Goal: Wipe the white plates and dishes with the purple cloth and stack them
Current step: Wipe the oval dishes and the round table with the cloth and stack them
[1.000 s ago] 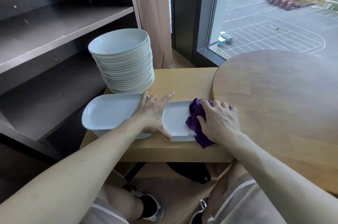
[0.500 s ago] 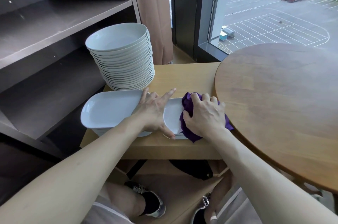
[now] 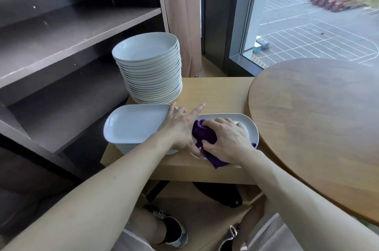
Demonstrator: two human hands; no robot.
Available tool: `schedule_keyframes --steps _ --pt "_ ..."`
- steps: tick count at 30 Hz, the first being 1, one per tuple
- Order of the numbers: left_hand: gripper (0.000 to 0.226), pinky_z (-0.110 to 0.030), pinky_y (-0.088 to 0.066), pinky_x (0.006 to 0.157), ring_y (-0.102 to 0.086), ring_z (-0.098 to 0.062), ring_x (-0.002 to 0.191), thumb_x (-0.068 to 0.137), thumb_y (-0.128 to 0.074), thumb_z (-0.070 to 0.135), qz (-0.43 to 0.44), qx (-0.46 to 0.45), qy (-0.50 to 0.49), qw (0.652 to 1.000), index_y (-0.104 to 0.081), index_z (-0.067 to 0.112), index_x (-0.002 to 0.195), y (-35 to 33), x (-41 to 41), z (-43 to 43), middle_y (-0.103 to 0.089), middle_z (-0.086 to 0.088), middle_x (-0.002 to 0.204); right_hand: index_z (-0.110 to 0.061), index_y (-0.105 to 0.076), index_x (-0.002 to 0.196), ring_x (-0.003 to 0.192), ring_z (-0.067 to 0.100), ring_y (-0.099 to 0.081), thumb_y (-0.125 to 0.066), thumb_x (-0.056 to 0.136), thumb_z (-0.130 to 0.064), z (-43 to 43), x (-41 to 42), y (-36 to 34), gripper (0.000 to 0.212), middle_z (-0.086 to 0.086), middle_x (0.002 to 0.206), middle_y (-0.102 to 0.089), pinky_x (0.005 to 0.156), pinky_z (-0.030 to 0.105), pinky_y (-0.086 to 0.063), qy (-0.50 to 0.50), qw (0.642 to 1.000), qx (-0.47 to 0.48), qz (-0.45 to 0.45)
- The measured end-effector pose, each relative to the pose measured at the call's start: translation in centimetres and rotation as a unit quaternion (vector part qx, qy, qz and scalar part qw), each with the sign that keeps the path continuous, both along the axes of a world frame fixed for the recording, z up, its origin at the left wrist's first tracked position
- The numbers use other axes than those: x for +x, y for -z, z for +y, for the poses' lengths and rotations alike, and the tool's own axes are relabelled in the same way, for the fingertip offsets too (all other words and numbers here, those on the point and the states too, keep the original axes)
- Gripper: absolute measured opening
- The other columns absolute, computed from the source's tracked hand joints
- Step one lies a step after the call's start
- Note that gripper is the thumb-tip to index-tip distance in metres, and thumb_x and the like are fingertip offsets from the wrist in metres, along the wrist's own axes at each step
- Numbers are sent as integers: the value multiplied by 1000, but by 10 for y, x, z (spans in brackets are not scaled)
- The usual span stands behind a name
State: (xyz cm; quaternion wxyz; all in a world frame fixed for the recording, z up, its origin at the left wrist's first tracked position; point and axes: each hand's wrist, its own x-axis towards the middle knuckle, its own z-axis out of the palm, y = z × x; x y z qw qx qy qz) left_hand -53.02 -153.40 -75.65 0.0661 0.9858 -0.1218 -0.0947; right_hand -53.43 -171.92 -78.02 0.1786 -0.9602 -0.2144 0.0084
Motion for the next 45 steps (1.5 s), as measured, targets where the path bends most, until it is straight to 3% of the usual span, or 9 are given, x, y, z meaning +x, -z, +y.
schedule_keyframes --steps 6,10,17,22,27,33,41,45 --pt "157 -51 2 125 -36 -30 134 37 -71 95 -7 31 1 999 6 37 161 3 2 2 -53 -13 129 -34 -53 123 108 25 -52 -51 84 -58 -27 -16 2 46 -4 111 -60 89 44 -36 111 991 -66 -37" --pt "156 -51 3 124 -35 -30 134 39 -71 95 -10 33 1 999 7 37 160 4 2 3 -53 -13 130 -39 -48 129 112 25 -49 -51 87 -59 -45 -23 4 47 -3 118 -57 92 45 -36 156 986 -46 -27" --pt "154 -51 4 124 -36 -29 136 39 -71 95 -9 35 -2 999 6 37 160 5 3 2 -53 -9 130 -47 -27 146 126 26 -42 -57 87 -64 -58 -41 4 69 -4 139 -48 95 48 -41 164 986 3 13" --pt "153 -51 3 123 -35 -28 135 42 -73 93 -3 56 3 998 5 36 161 2 3 1 -52 -5 133 -43 -28 149 124 25 -43 -60 88 -60 -66 -50 5 71 -4 140 -47 94 46 -42 163 986 39 8" --pt "152 -59 4 124 -27 -28 143 50 -78 85 15 94 34 995 14 35 160 -6 5 -5 -39 -5 151 -42 -27 149 122 25 -43 -59 89 -58 -69 -52 6 70 -4 139 -46 98 45 -40 143 989 40 3" --pt "167 -68 3 121 -32 -31 140 44 -90 73 64 156 42 985 28 34 156 -21 15 -29 -34 -10 142 -41 -29 147 120 24 -42 -58 88 -57 -68 -46 6 67 -4 137 -46 95 43 -36 132 991 31 4" --pt "167 -54 -15 123 -26 -32 139 43 -91 73 62 166 24 984 19 25 160 -22 17 -32 -20 -7 144 -39 -34 144 120 26 -43 -58 87 -57 -65 -40 7 64 -3 135 -48 96 45 -36 128 991 32 -8" --pt "166 -54 -13 124 -19 -33 145 47 -92 69 35 167 31 985 21 22 159 -20 10 -34 -10 -3 158 -37 -37 144 120 26 -45 -59 88 -55 -65 -40 6 63 -2 134 -51 95 45 -36 128 991 40 -11"
